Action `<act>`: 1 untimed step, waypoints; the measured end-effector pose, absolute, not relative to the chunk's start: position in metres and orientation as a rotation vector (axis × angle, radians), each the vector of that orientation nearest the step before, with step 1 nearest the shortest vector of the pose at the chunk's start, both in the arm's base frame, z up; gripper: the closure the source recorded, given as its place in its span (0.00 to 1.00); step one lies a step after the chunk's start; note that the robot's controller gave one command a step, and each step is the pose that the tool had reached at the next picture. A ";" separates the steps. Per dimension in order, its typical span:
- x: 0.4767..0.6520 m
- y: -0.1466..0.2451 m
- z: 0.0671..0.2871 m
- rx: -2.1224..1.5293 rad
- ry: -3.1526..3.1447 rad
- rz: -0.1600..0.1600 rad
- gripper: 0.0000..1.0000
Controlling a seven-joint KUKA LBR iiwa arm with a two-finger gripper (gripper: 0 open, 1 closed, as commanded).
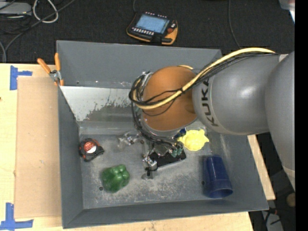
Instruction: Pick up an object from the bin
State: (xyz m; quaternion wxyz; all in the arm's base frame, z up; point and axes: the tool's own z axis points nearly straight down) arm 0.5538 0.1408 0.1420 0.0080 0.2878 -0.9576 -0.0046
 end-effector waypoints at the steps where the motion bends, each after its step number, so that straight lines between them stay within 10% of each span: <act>1: 0.578 0.132 0.121 0.591 -3.074 -0.016 0.00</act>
Offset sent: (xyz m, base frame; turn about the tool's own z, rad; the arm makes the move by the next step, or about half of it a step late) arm -0.0029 -0.0116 -0.0021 -0.2817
